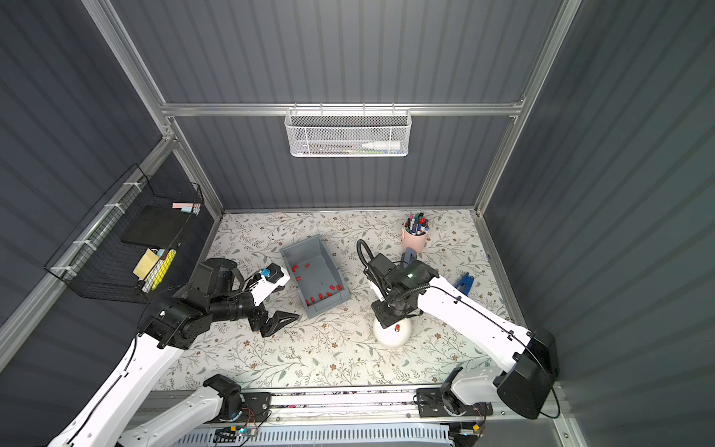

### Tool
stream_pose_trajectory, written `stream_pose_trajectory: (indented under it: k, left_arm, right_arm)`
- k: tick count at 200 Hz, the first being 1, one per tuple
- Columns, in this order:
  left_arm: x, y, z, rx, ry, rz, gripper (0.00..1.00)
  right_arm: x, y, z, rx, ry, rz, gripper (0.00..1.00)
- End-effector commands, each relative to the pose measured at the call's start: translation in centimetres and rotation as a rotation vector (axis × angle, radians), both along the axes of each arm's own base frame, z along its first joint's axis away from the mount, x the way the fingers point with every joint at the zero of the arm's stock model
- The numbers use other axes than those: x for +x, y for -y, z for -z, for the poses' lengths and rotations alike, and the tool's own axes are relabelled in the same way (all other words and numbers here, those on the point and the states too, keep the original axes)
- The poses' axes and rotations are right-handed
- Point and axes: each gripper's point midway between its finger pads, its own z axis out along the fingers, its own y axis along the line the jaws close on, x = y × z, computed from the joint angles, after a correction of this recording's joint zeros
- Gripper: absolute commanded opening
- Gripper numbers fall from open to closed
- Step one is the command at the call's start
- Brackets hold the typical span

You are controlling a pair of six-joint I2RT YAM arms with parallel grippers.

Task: Cover the protruding screws with screw protection sleeves
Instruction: Attach the screw protection sleeve to the screw.

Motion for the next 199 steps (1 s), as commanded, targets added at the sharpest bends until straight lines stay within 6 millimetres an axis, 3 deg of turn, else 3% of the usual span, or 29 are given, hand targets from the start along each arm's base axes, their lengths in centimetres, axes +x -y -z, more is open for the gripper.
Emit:
stream_pose_trajectory:
  k: [1, 132, 174, 199]
  left_arm:
    - [-0.6, -0.3, 0.4, 0.021, -0.002, 0.012, 0.96]
    - [-0.3, -0.2, 1.2, 0.039, -0.021, 0.012, 0.96]
    - [1.4, -1.2, 1.8, 0.097, -0.007, -0.076, 0.97]
    - [4.7, -4.3, 3.2, 0.213, 0.016, -0.319, 0.99]
  right_arm:
    - [-0.2, 0.1, 0.1, 0.012, -0.009, 0.013, 0.00]
    - [-1.0, 0.1, 1.9, -0.011, -0.077, 0.000, 0.00]
    - [-0.4, -0.2, 0.7, 0.014, -0.044, 0.012, 0.42]
    - [0.7, -0.4, -1.8, 0.057, 0.037, 0.026, 0.52]
